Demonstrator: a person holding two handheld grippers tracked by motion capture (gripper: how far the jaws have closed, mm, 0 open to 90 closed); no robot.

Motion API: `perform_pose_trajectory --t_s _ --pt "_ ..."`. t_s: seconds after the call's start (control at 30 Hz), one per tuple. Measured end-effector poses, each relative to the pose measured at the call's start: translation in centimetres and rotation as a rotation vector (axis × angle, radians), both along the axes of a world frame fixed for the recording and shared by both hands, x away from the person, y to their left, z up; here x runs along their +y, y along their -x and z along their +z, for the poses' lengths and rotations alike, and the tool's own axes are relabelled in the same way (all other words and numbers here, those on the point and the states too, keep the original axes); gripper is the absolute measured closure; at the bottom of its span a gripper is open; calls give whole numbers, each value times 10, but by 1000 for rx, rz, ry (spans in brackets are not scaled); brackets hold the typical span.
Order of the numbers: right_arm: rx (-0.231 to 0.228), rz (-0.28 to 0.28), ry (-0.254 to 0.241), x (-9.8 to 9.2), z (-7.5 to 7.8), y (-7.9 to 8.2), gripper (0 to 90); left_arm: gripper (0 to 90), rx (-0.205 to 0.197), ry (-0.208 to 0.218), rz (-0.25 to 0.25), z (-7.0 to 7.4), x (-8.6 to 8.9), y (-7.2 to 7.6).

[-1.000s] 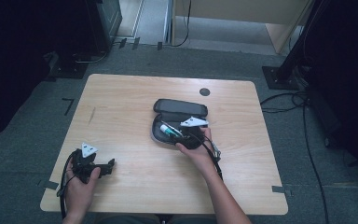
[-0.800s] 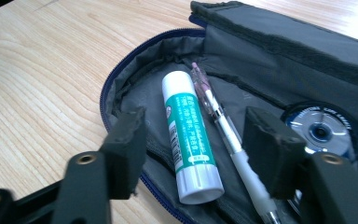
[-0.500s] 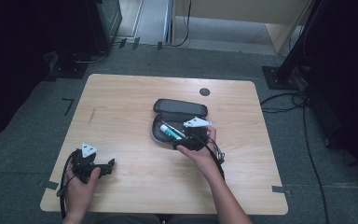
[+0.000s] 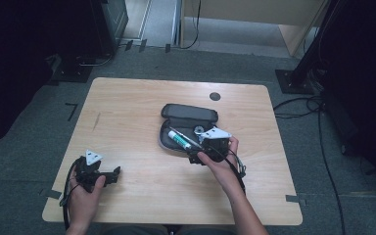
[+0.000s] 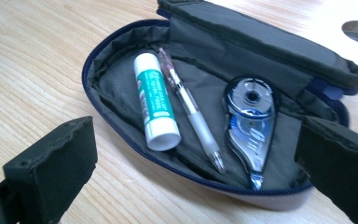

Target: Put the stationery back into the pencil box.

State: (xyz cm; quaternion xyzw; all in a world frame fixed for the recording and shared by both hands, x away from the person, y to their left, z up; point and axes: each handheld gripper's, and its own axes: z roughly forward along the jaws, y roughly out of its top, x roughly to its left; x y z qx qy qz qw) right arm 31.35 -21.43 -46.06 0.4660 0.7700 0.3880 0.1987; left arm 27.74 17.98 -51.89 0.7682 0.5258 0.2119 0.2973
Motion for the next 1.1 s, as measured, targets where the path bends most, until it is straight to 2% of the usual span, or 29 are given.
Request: perform_pose_trajectory --t_s 1.1 --pt "7 -142 -3 -81 -3 25 0 0 -1 3 -1 0 -1 0"
